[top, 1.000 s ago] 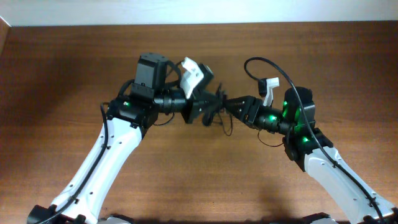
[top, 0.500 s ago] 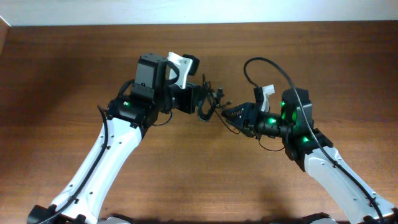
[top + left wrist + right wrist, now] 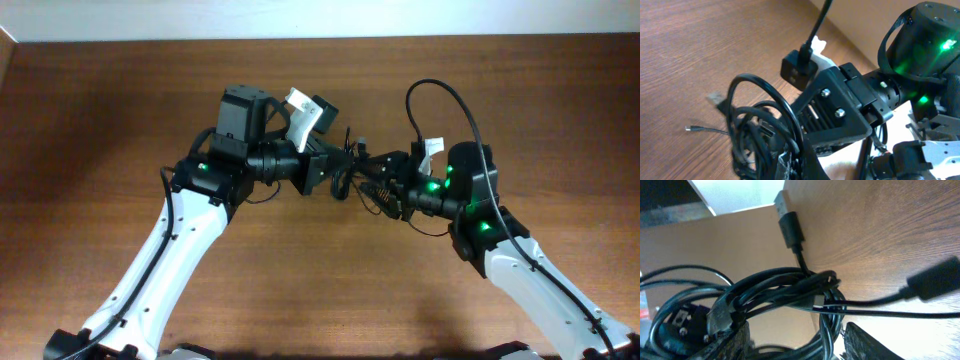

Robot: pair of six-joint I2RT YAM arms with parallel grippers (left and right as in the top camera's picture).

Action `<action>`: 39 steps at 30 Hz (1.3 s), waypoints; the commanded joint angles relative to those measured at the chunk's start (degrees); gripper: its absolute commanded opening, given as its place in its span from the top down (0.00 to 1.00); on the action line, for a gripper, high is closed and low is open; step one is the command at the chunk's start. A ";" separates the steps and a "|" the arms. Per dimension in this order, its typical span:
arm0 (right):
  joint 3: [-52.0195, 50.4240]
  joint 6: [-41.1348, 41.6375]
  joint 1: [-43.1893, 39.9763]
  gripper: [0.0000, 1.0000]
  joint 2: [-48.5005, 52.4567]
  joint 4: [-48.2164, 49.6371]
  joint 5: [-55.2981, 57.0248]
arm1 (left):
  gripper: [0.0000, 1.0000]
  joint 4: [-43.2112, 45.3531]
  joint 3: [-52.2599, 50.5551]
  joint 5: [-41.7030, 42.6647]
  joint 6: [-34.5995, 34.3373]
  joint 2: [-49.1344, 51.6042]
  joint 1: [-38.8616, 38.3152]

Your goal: Untangle cables

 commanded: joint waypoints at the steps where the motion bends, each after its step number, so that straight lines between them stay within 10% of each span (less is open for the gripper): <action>1: 0.57 4.50 1.09 0.39 -0.37 7.08 5.33 | 1.00 0.33 0.26 4.17 1.09 0.09 -0.90; 9: 0.57 7.39 1.11 0.48 -0.37 13.18 6.84 | 1.00 1.97 0.26 4.85 2.38 0.09 -1.88; 14: 0.57 7.02 1.14 0.96 0.09 13.20 6.84 | 1.00 6.34 0.26 12.68 2.38 0.09 -1.88; 21: 0.57 -11.39 -3.45 0.96 -0.02 16.59 -0.85 | 1.00 -3.17 0.26 -9.64 2.38 0.09 1.55; 31: 0.57 0.59 -6.03 0.96 -0.02 52.43 -16.92 | 1.00 -3.85 0.26 -15.72 -0.94 3.32 2.32; 39: 0.55 -4.52 -6.05 0.96 0.22 39.15 -18.08 | 0.85 1.68 0.26 -20.65 -19.74 10.45 2.38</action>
